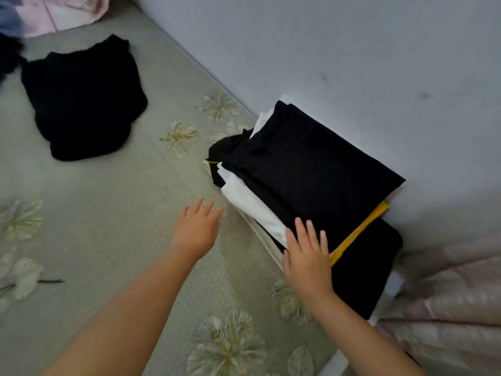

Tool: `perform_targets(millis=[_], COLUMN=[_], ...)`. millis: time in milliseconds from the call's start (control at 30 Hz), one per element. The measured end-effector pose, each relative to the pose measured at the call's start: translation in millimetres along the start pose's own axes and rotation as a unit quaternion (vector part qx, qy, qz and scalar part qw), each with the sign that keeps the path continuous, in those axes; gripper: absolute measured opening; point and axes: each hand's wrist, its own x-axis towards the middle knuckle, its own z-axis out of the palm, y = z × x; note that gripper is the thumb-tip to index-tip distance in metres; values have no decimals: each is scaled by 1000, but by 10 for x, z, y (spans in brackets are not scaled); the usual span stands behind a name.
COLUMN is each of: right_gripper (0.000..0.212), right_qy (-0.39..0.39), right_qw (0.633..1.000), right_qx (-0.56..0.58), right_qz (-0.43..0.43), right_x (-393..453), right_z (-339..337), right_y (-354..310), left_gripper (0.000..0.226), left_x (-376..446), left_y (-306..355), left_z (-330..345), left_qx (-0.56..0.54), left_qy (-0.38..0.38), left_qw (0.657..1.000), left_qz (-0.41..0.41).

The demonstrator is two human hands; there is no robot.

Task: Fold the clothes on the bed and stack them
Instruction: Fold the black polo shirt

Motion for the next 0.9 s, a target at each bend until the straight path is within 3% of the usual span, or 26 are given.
perform_targets(millis=[133, 300, 600, 733, 900], right_gripper=[49, 55, 57, 58, 75], right_qy=[50, -15, -28, -25, 18], right_qw=[990, 972, 963, 967, 982], right_qx=[81, 116, 64, 56, 50], right_qz=[-106, -205, -260, -247, -184], right_x=[353, 1028, 2023, 2514, 3039], right_z=[94, 313, 880, 1096, 1208], right_y=[-667, -1764, -3089, -3428, -3752], left_gripper=[47, 56, 67, 70, 86], left_x=[-197, -564, -762, -773, -776], left_y=[-636, -1622, -2951, -3118, -3161], left_z=[5, -20, 530, 969, 1106], left_qx=[-29, -52, -137, -156, -151], left_qy=[35, 71, 107, 87, 118], left_qw=[996, 975, 923, 918, 914], left_qz=[-72, -204, -344, -355, -357])
